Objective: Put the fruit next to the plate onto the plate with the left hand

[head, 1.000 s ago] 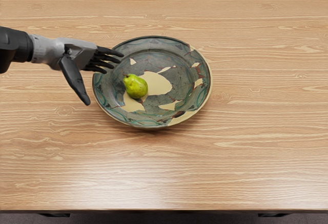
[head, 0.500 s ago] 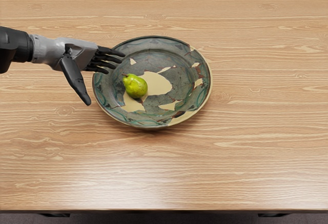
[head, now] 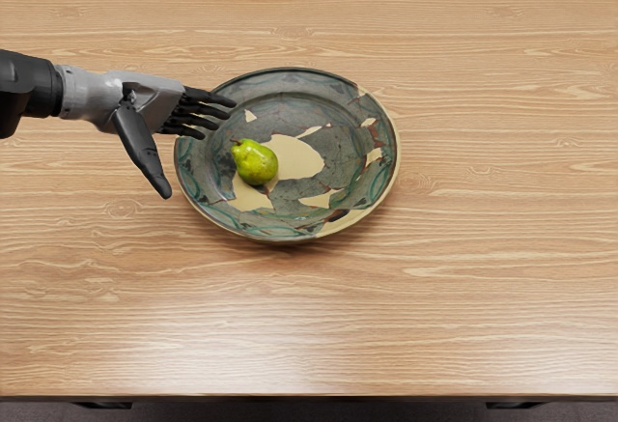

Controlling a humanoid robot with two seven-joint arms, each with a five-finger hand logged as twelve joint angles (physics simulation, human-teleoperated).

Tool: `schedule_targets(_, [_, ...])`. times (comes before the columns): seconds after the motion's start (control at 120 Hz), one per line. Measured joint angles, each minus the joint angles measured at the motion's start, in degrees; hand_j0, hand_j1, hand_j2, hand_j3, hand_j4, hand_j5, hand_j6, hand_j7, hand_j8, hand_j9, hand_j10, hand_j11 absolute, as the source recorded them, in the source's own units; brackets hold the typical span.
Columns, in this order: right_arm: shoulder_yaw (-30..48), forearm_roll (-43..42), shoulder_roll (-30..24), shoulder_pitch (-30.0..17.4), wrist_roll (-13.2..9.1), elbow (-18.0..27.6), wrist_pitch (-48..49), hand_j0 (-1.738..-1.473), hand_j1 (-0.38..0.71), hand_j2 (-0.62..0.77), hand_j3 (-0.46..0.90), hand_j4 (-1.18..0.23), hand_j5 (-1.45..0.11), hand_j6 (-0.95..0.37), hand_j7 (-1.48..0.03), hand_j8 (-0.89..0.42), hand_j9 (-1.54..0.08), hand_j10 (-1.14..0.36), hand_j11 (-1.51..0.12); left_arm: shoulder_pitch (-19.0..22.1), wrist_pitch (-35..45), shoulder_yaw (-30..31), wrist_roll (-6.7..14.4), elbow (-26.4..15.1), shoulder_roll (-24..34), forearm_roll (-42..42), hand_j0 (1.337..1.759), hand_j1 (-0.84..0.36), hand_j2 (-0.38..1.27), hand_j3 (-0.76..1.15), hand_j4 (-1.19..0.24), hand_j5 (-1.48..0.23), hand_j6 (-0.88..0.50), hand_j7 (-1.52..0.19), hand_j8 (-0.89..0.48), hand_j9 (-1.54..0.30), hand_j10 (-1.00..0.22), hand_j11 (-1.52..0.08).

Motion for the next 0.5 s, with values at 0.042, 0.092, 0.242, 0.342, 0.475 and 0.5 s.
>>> schedule_targets(0.042, [0.0,0.0,0.0,0.0,0.0,0.0,0.0,-1.658,-0.35,0.00,0.00,0.00,0.00,0.00,0.00,0.00,0.00,0.00,0.00,0.0,0.0,0.0,0.0,0.0,0.0,0.0,1.658,0.33,0.00,0.00,-0.02,-0.03,-0.02,-0.03,-0.02,-0.03,-0.02,-0.03])
schedule_targets(0.092, [0.0,0.0,0.0,0.0,0.0,0.0,0.0,-1.658,-0.35,0.00,0.00,0.00,0.00,0.00,0.00,0.00,0.00,0.00,0.00,0.0,0.0,0.0,0.0,0.0,0.0,0.0,1.658,0.33,0.00,0.00,-0.02,-0.03,-0.02,-0.03,-0.02,-0.03,-0.02,-0.03])
schedule_targets(0.242, [0.0,0.0,0.0,0.0,0.0,0.0,0.0,-1.658,-0.35,0.00,0.00,0.00,0.00,0.00,0.00,0.00,0.00,0.00,0.00,0.0,0.0,0.0,0.0,0.0,0.0,0.0,1.658,0.33,0.00,0.00,-0.02,-0.03,-0.02,-0.03,-0.02,-0.03,-0.02,-0.03])
schedule_targets(0.342, [0.0,0.0,0.0,0.0,0.0,0.0,0.0,-1.658,-0.35,0.00,0.00,0.00,0.00,0.00,0.00,0.00,0.00,0.00,0.00,0.0,0.0,0.0,0.0,0.0,0.0,0.0,1.658,0.33,0.00,0.00,-0.02,-0.03,-0.02,-0.03,-0.02,-0.03,-0.02,-0.03])
schedule_targets(0.475, [0.0,0.0,0.0,0.0,0.0,0.0,0.0,-1.658,-0.35,0.00,0.00,0.00,0.00,0.00,0.00,0.00,0.00,0.00,0.00,0.0,0.0,0.0,0.0,0.0,0.0,0.0,1.658,0.33,0.00,0.00,-0.02,-0.03,-0.02,-0.03,-0.02,-0.03,-0.02,-0.03])
schedule_targets(0.5, [0.0,0.0,0.0,0.0,0.0,0.0,0.0,-1.658,-0.35,0.00,0.00,0.00,0.00,0.00,0.00,0.00,0.00,0.00,0.00,0.0,0.0,0.0,0.0,0.0,0.0,0.0,1.658,0.33,0.00,0.00,-0.02,-0.03,-0.02,-0.03,-0.02,-0.03,-0.02,-0.03])
